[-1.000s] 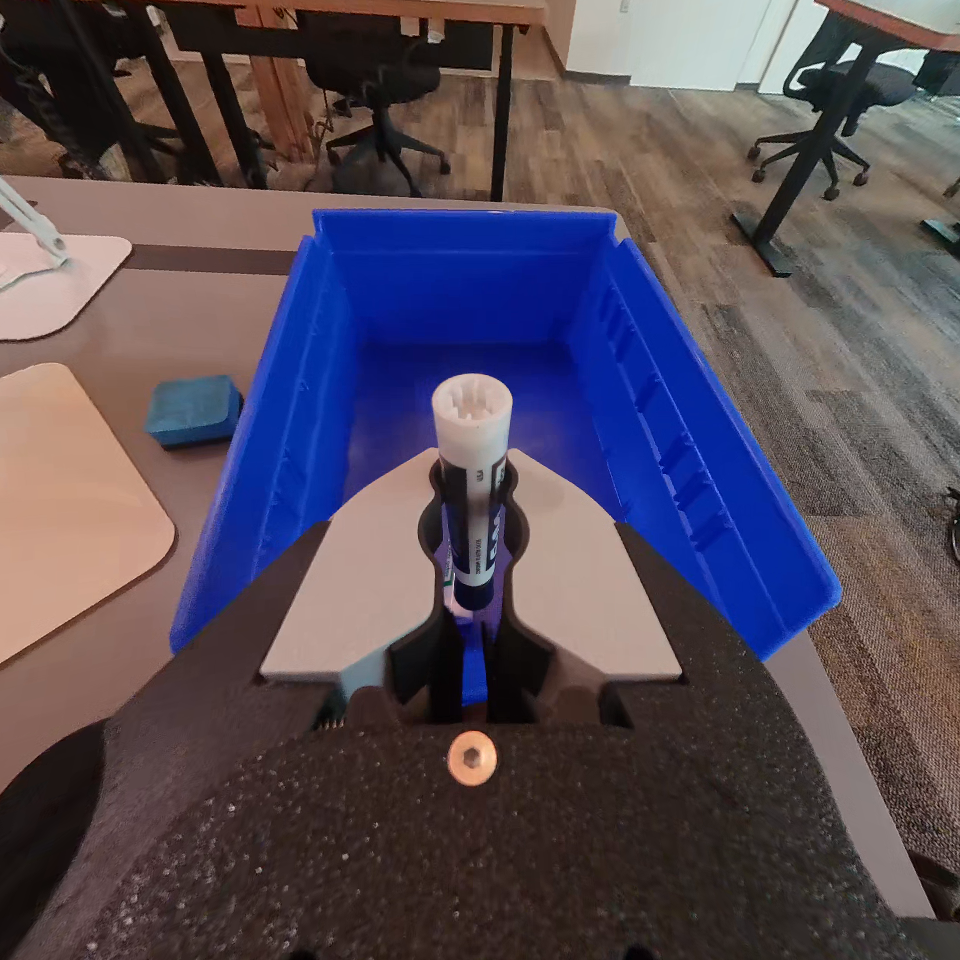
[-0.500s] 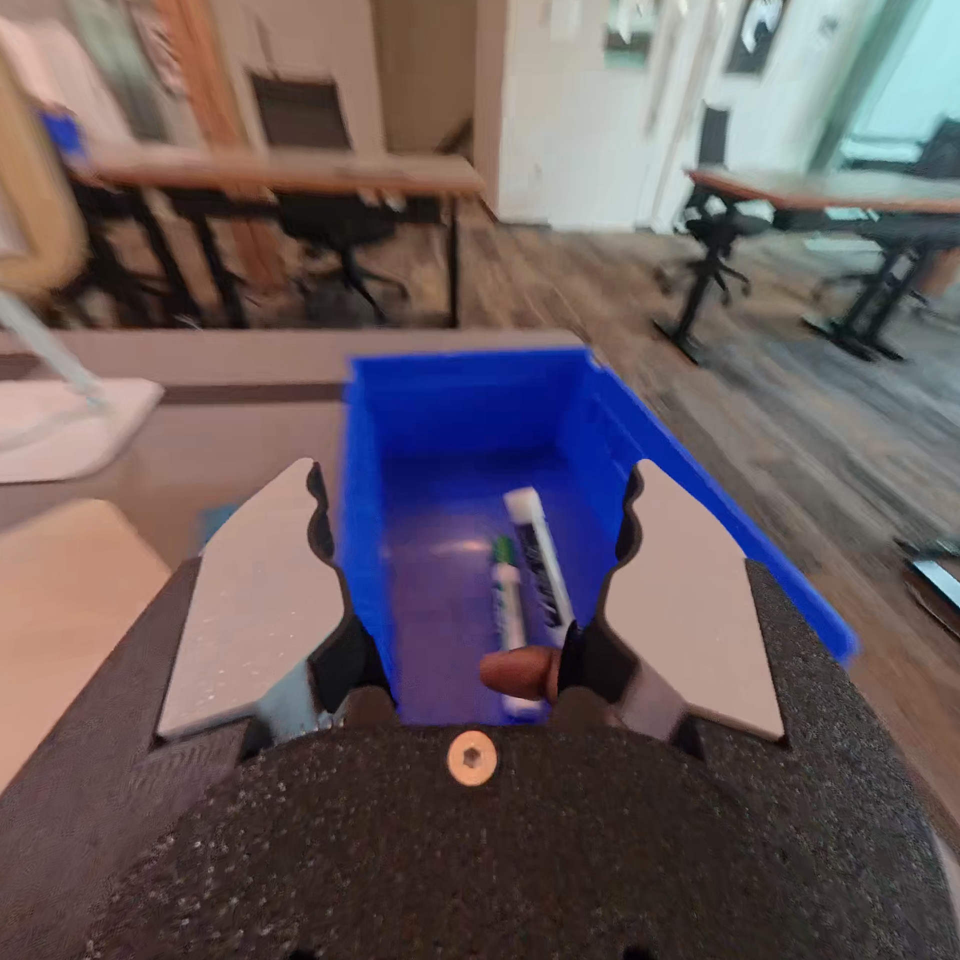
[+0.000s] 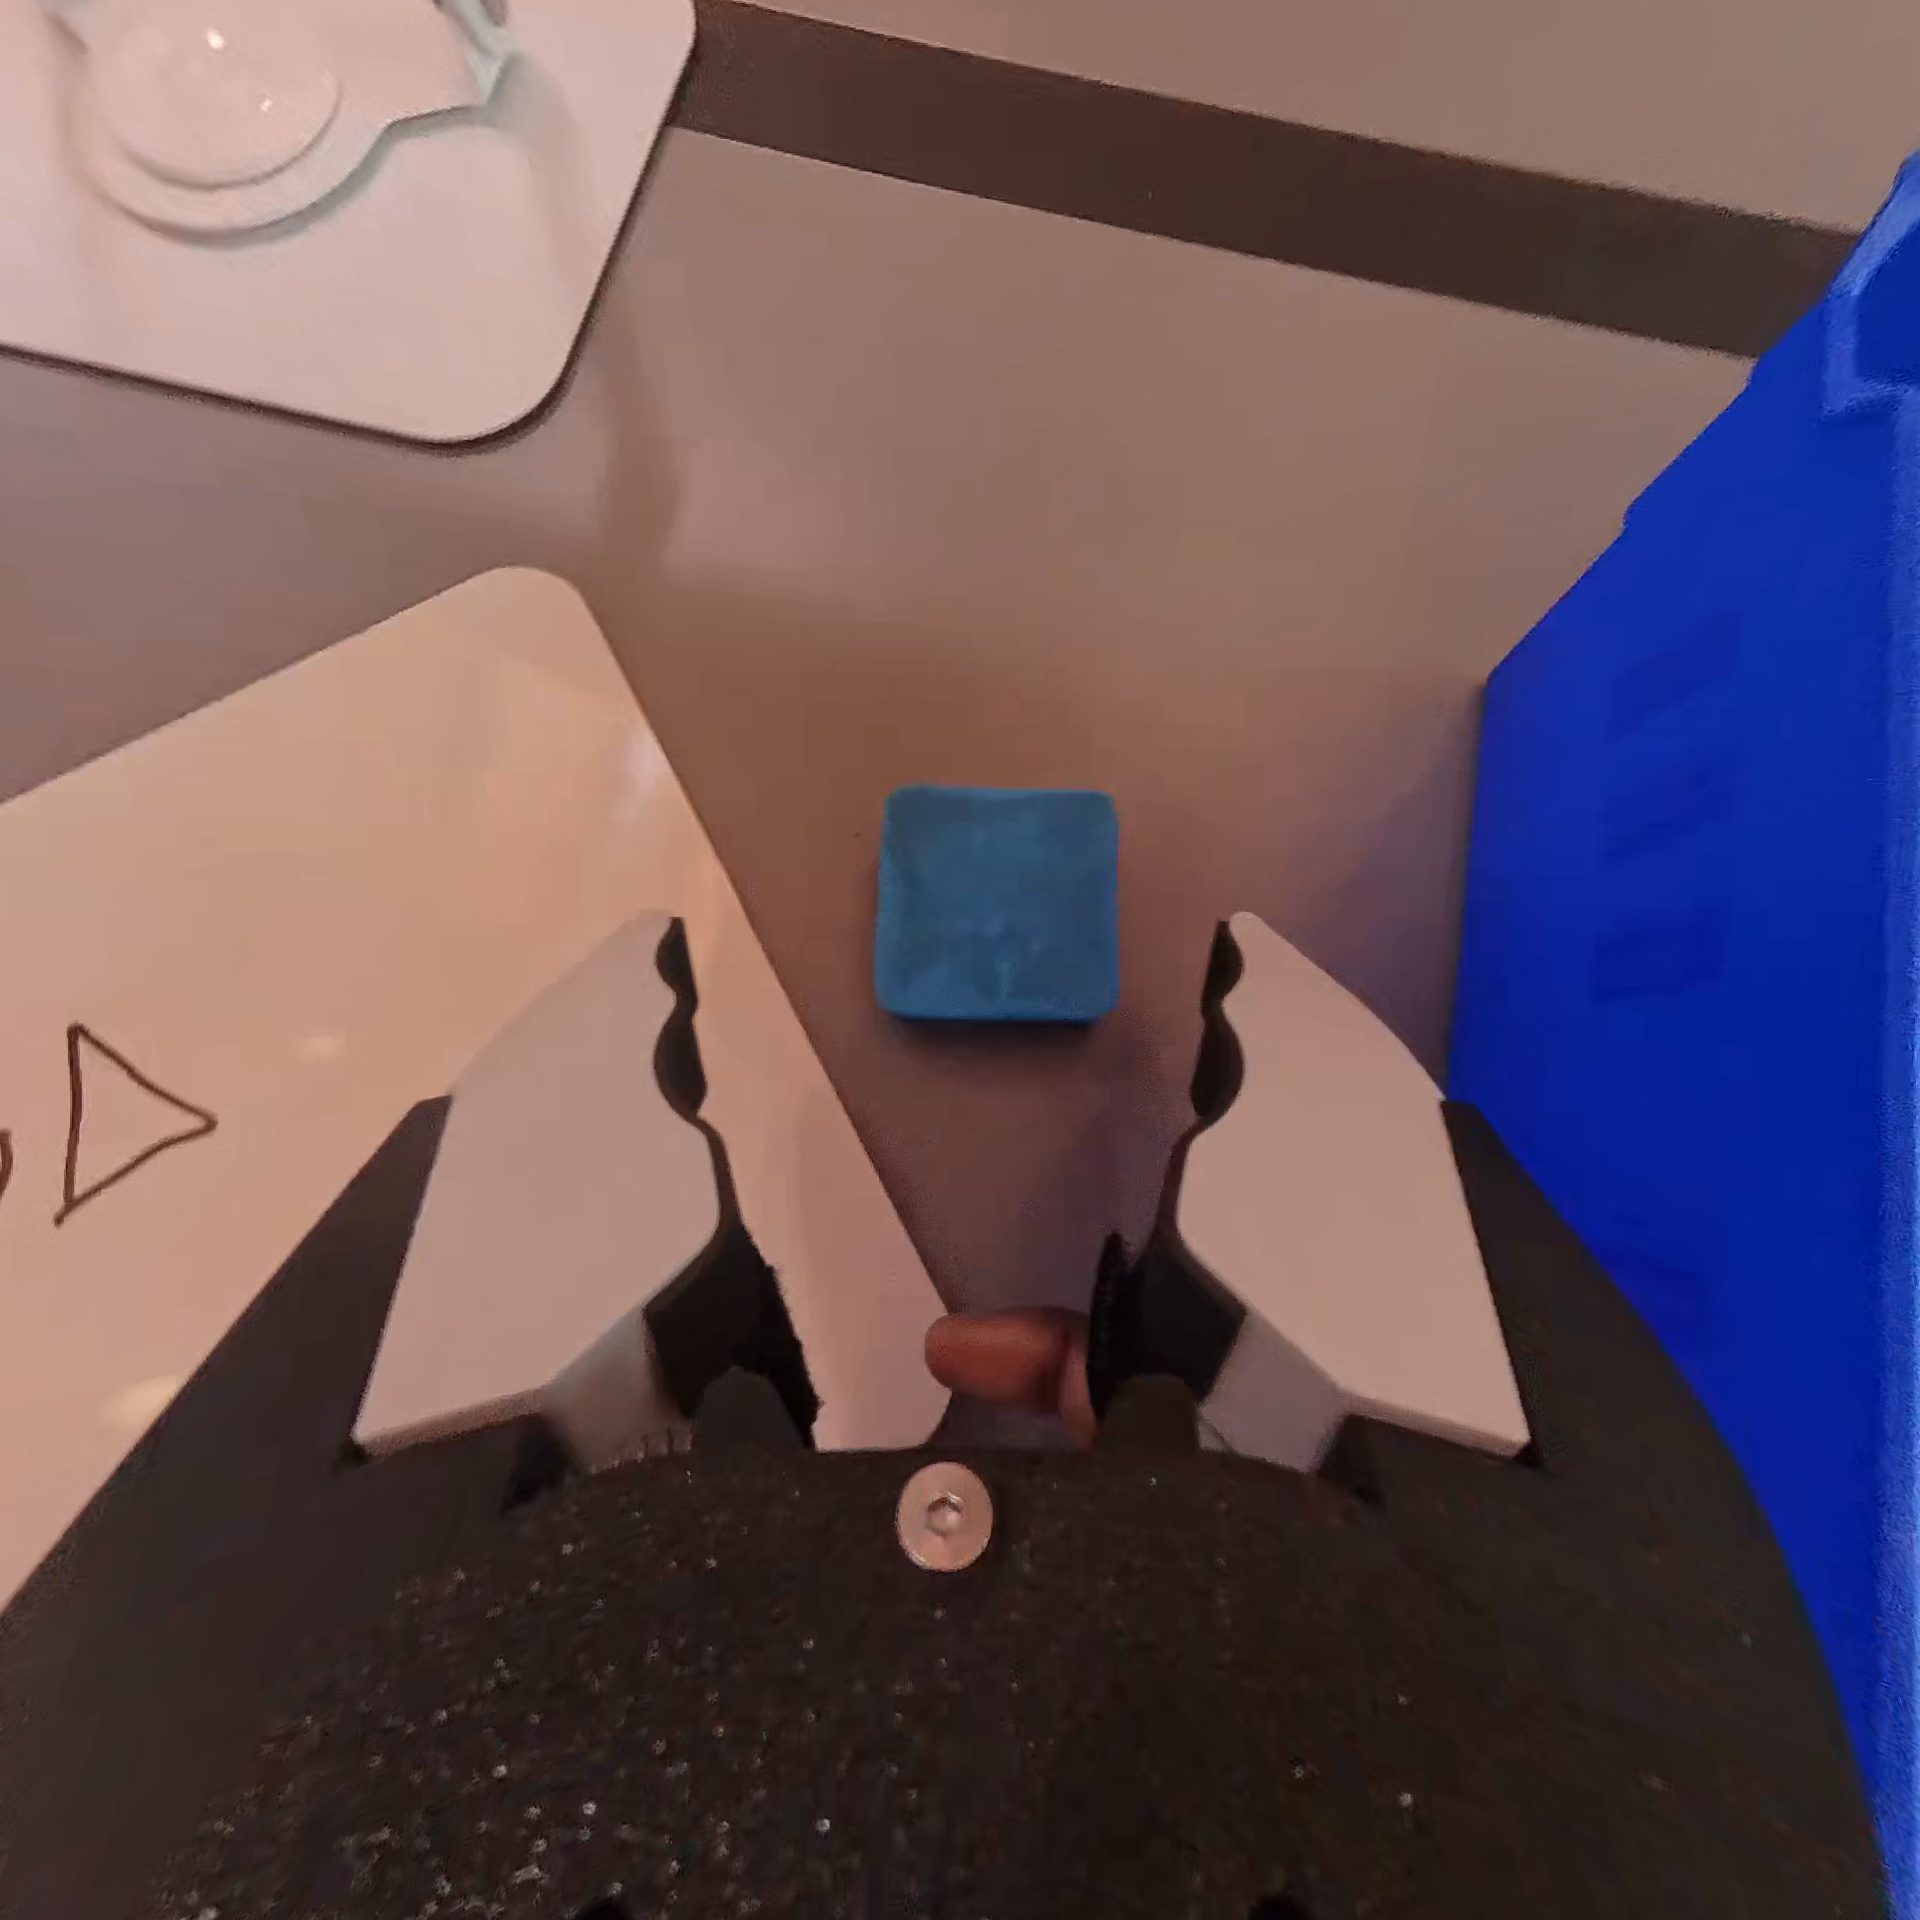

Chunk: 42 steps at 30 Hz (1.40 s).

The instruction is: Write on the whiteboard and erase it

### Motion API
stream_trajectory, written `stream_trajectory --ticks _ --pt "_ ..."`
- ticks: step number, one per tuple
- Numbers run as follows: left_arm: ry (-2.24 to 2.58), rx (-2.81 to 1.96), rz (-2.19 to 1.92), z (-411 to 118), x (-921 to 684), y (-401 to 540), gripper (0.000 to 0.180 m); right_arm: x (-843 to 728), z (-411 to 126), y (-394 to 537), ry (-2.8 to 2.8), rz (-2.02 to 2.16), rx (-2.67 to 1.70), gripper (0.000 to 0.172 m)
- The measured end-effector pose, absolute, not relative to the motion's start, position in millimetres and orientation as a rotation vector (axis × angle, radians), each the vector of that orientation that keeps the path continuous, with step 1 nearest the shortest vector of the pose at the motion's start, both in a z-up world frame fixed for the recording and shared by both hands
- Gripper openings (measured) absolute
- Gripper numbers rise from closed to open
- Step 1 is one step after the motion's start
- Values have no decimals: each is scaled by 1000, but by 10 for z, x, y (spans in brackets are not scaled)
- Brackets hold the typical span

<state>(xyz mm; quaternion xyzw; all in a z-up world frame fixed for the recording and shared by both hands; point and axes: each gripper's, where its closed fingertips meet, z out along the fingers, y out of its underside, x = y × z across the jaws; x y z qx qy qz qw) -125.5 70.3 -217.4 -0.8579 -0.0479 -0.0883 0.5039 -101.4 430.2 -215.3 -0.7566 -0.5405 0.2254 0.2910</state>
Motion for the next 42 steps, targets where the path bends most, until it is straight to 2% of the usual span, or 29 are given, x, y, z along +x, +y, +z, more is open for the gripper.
stream_trajectory --ticks 2,4,6,9,12,16,19,22,24,26,30,34,38,42 --pt "-110 -2047 -209 -2143 -1258 700 8 -1049 -2249 4347 -1479 563 -2040 84" --pt "-101 -2056 -213 -2155 -1245 703 12 -1070 -2343 4345 -1544 515 -2033 85" --pt "-87 -2083 -223 -2193 -1222 711 22 -1105 -2399 4368 -1563 496 -2015 78" --pt "-137 -2100 -209 -2227 -1278 723 17 -1127 -2439 4409 -1578 483 -1963 53" --pt "-189 -2015 -185 -2119 -1361 760 11 -1201 -2242 4090 -1621 649 -1856 53" --pt "-227 -2028 -227 -2148 -1384 813 9 -1197 -1934 2874 -1928 1002 -1552 53" --pt "-167 -2127 -223 -2273 -1307 844 6 -967 -2063 2030 -2211 1072 -1360 53" --pt "-113 -2203 -180 -2371 -1259 853 4 -835 -2211 1574 -2338 1065 -1250 53" --pt "-107 -2245 -141 -2431 -1266 856 2 -811 -2252 1443 -2369 1056 -1223 54" --pt "-90 -2282 -107 -2484 -1263 864 1 -820 -2251 1427 -2372 1019 -1216 64" --pt "-86 -2283 -105 -2483 -1263 865 1 -805 -2200 1376 -2375 1023 -1192 60" --pt "-95 -2282 -125 -2483 -1264 865 1 -749 -2289 1352 -2446 918 -1099 64" --pt "-86 -2283 -106 -2485 -1266 867 1 -747 -2321 1298 -2479 909 -1004 50" --pt "-70 -2286 -72 -2487 -1266 867 1 -860 -2323 1374 -2444 905 -1053 49"
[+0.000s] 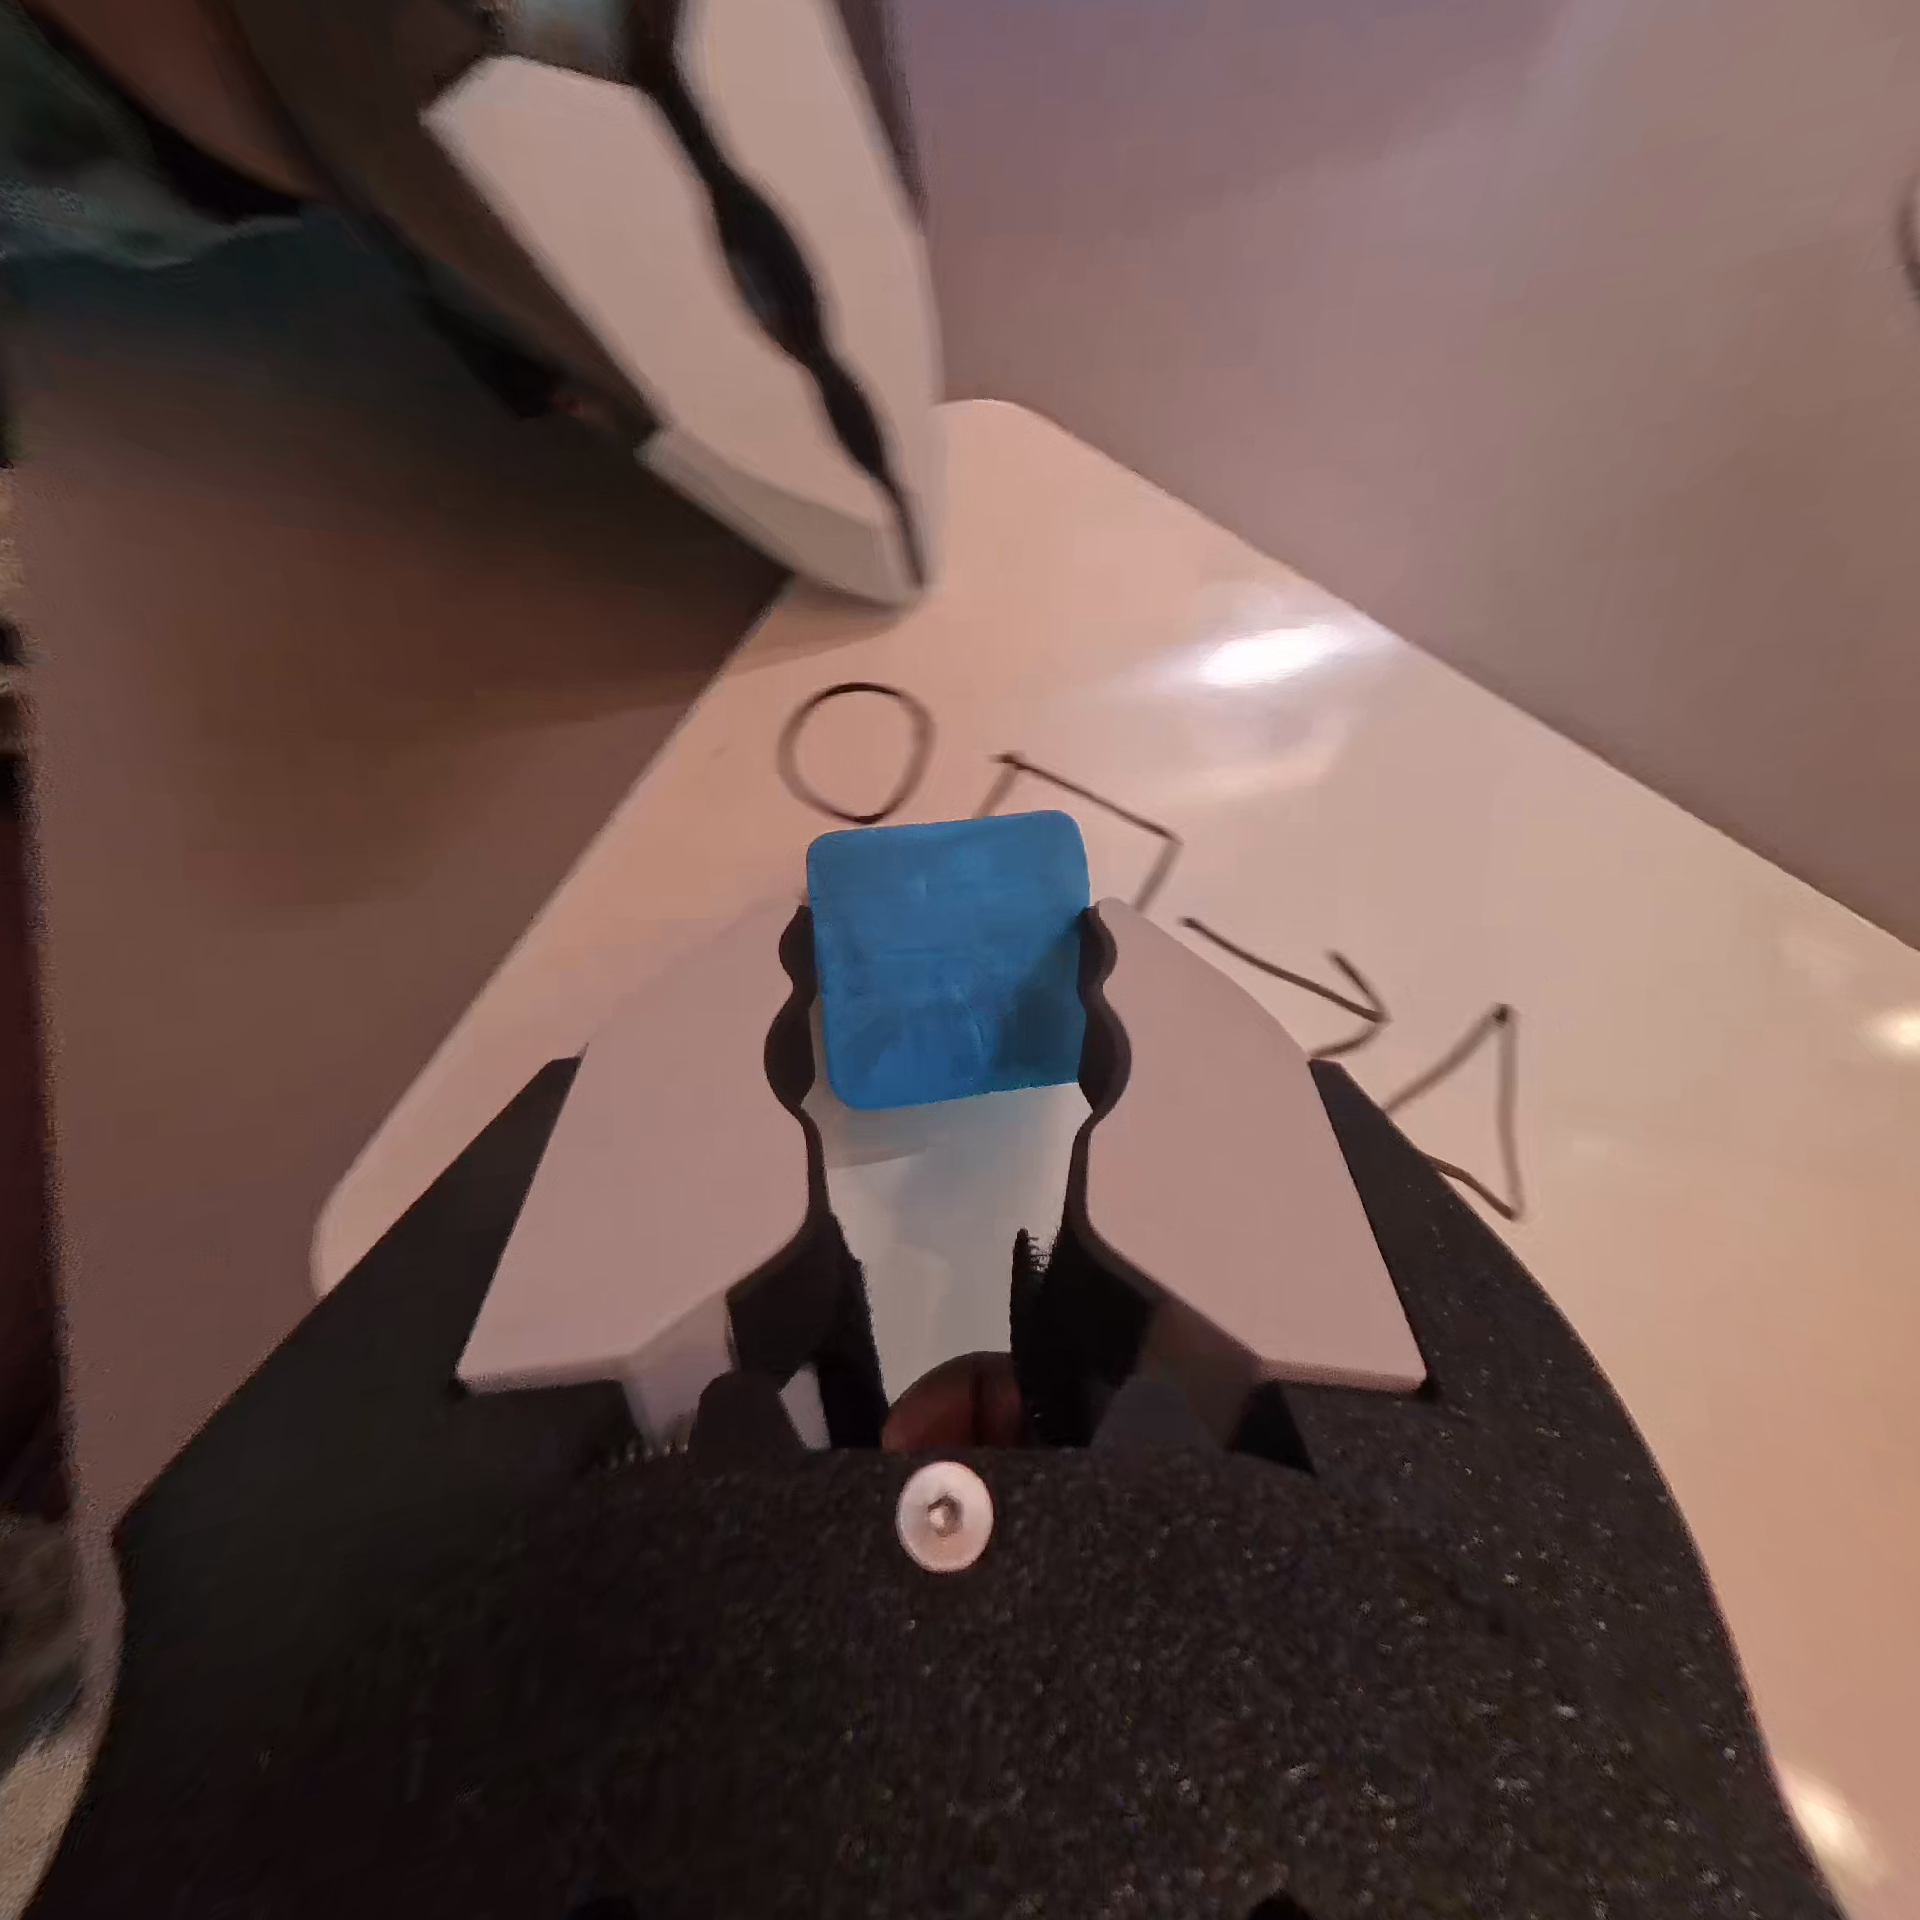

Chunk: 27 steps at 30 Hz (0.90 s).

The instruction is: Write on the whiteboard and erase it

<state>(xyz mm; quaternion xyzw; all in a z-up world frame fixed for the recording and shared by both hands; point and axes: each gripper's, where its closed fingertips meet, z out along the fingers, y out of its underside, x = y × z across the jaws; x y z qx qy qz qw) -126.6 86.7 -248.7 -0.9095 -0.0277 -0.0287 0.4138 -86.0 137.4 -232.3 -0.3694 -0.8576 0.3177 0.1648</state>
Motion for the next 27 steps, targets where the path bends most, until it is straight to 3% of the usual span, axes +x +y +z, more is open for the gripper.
stream_trajectory --ticks 7,12,17,23,27 --pt "-75 -2286 -91 -2487 -1263 867 1 -844 -2328 969 -2509 929 -933 48" --pt "-54 -2288 -84 -2489 -1260 870 1 -1261 -2333 1610 -2319 803 -1221 48" --pt "-49 -2288 -73 -2489 -1260 871 1 -995 -2334 882 -2475 876 -971 48" --pt "-41 -2288 -55 -2489 -1260 870 1 -1321 -2341 1533 -2311 793 -1264 48" --pt "-40 -2288 -52 -2490 -1260 869 1 -1027 -2340 875 -2453 836 -1024 48"
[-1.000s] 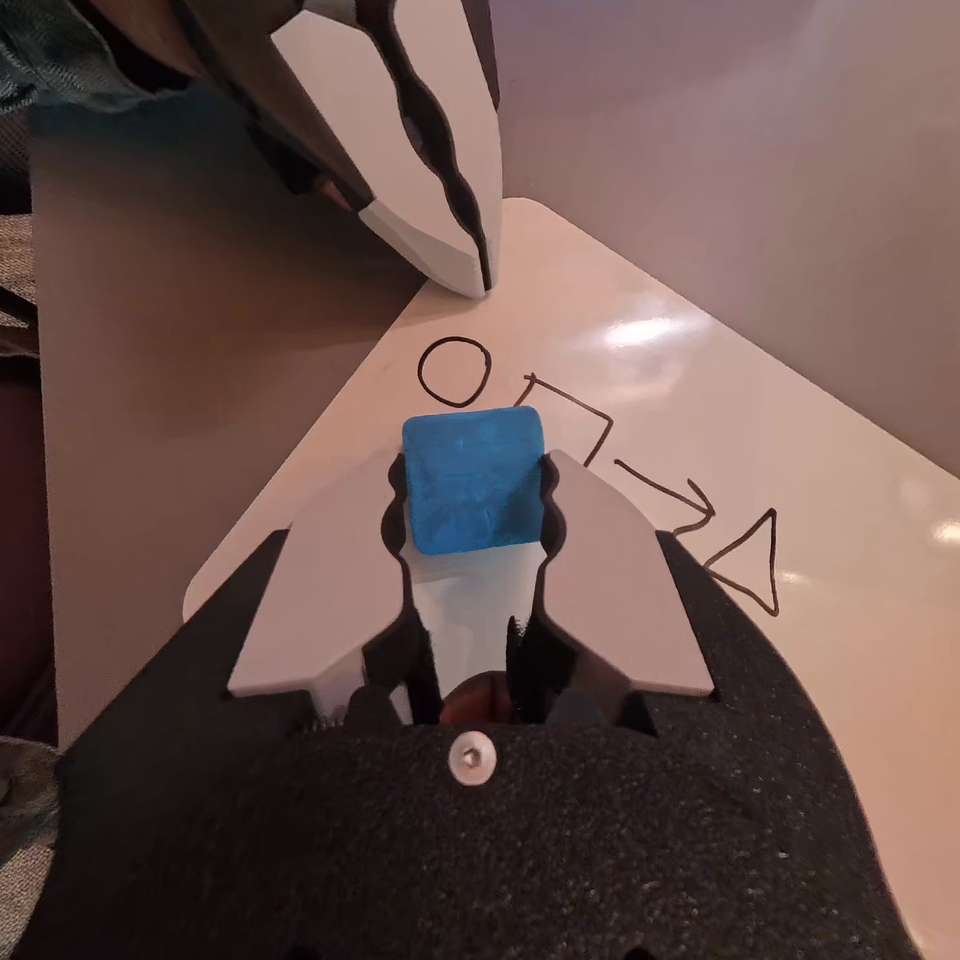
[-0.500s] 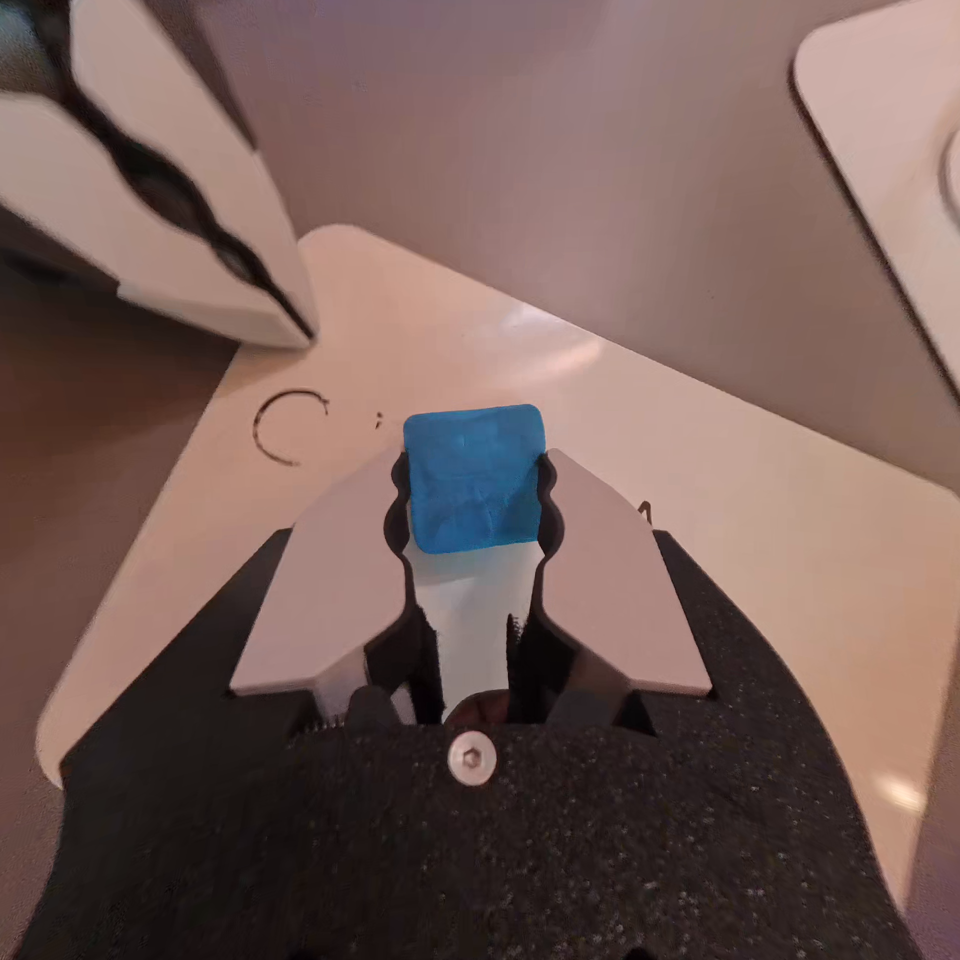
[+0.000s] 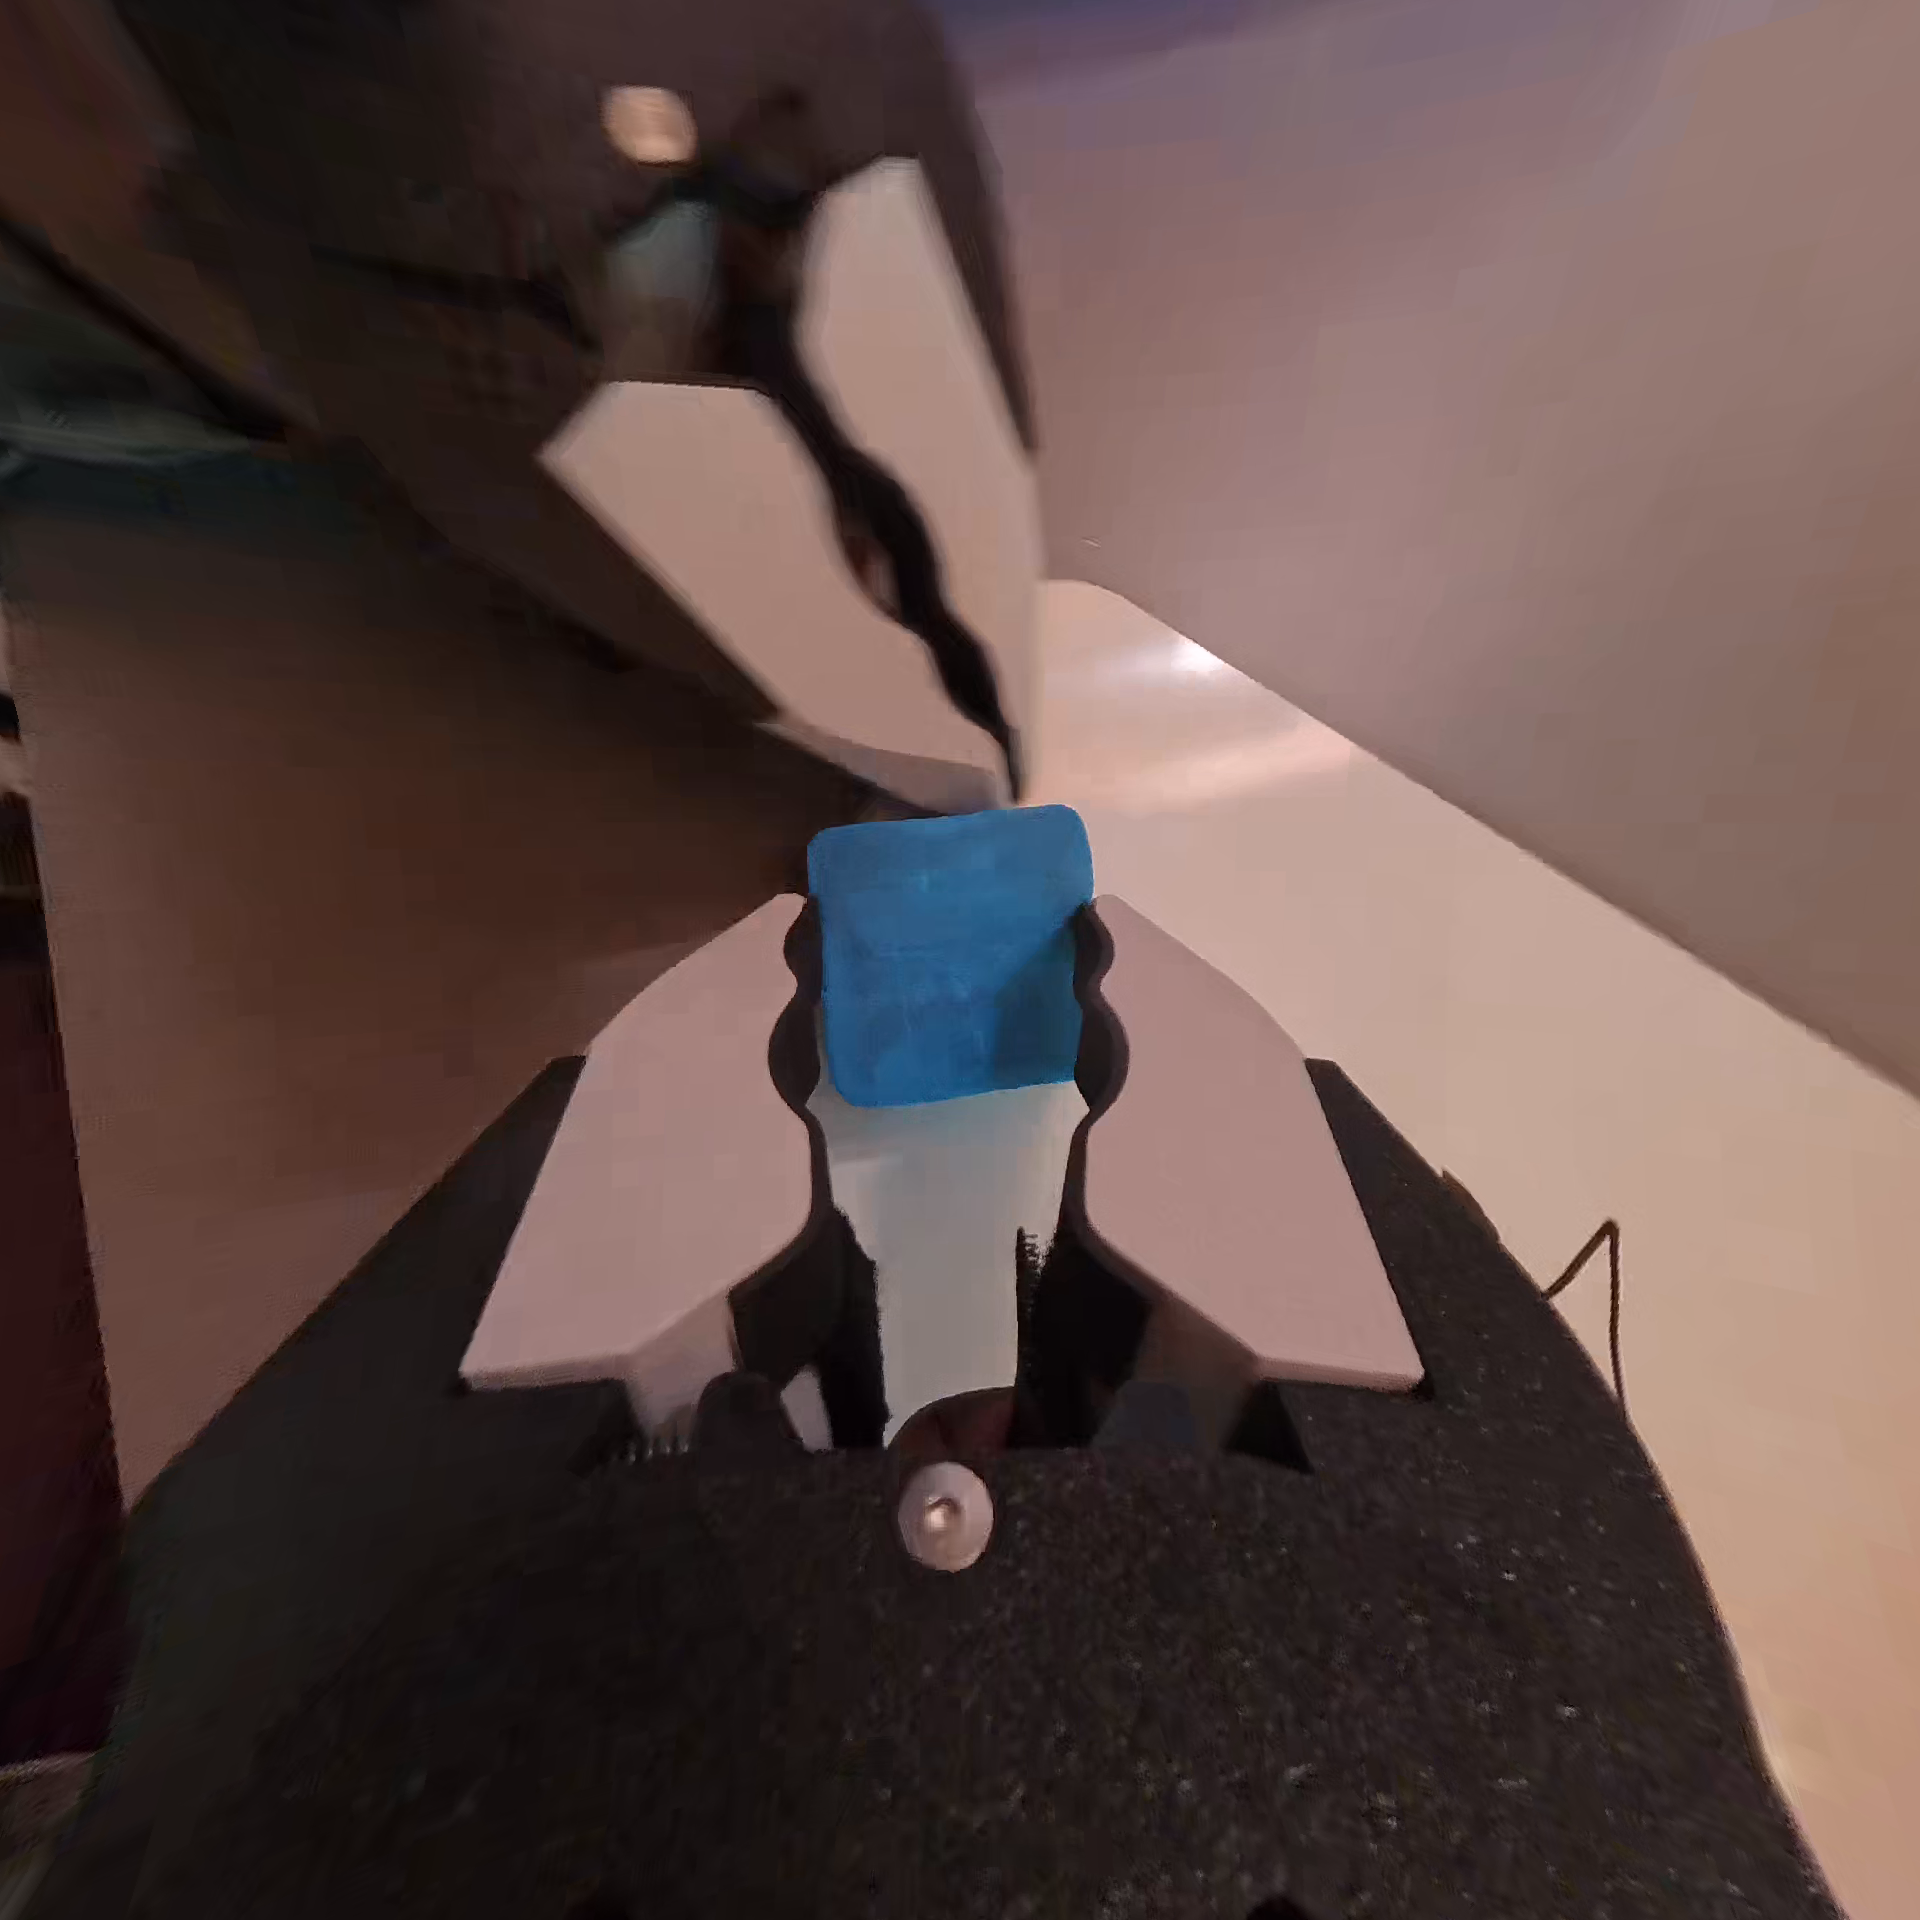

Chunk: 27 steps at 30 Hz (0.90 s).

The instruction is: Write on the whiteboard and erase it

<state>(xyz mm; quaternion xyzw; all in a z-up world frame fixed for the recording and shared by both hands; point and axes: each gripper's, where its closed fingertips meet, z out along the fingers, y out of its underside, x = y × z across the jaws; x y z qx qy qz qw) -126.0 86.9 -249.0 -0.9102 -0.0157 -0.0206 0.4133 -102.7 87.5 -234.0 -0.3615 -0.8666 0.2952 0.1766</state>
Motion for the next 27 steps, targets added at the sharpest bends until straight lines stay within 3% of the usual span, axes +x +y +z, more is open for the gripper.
stream_trajectory --ticks 5,12,19,24,27 --pt "-39 -2289 -48 -2491 -1259 869 1 -1327 -2344 1357 -2332 775 -1202 48" --pt "-38 -2288 -49 -2491 -1257 869 1 -1037 -2346 947 -2460 871 -1051 48" --pt "8 -2288 15 -2492 -1239 868 1 -1500 -2360 2513 -2046 770 -1498 48" --pt "25 -2288 23 -2493 -1232 873 1 -1108 -2348 1361 -2316 895 -1189 48" --pt "22 -2289 15 -2494 -1231 874 1 -1028 -2346 1370 -2399 914 -1135 48"
